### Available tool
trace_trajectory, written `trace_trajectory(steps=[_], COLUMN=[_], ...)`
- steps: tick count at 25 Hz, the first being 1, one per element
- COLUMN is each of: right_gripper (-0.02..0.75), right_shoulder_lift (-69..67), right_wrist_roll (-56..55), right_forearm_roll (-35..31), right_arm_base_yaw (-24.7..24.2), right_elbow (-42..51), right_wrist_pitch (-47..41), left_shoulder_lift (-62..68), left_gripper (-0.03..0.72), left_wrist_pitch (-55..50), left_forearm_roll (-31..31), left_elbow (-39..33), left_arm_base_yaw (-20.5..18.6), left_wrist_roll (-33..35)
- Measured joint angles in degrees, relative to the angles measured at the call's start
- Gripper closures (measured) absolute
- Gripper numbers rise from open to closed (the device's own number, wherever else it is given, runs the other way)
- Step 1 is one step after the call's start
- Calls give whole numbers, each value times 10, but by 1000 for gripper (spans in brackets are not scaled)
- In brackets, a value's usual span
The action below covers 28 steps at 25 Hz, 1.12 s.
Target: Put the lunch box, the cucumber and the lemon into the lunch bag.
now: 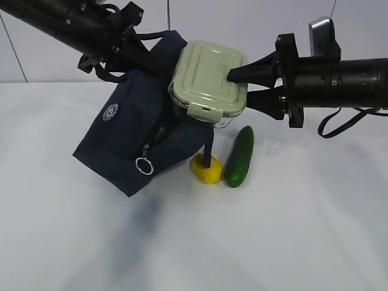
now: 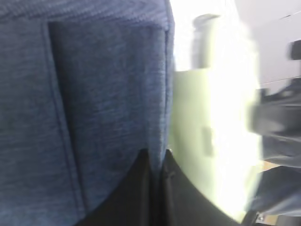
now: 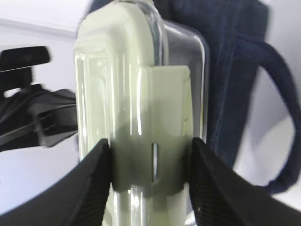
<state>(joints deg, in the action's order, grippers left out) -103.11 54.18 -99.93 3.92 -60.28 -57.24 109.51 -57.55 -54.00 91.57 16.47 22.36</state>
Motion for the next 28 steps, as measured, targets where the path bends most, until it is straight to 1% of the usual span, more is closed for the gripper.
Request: trace_trajectory(steps=[6,11,16,21,26,28], right_gripper=[363,363,363,363,363,363], right_shoulder_lift=[-38,-49,-54,-60,-63,-73], right_wrist_roll=[-3,-8,-13,-14,-14,-15], right_forearm_roll=[-5,-6,-6,-5,1,1], right_arm_base_yaw=[0,0,22,51,57,59], right_elbow=[-1,-2,-35,-67,-75,-77], right_wrist_pitch=[2,5,8,44,69,72], left_shoulder_lift=[2,2,2,9,42,50], left_gripper=[697,697,697,697,697,697], left_wrist_pitch=[0,6,36,66,71,72], left_forearm_roll=[-27,-54,-66,-91,-130,-136], left_elbow=[0,0,0,0,0,0], left_arm_base_yaw=[3,22,38,38,38,38], left_wrist_roll=[12,26,30,30,31,32])
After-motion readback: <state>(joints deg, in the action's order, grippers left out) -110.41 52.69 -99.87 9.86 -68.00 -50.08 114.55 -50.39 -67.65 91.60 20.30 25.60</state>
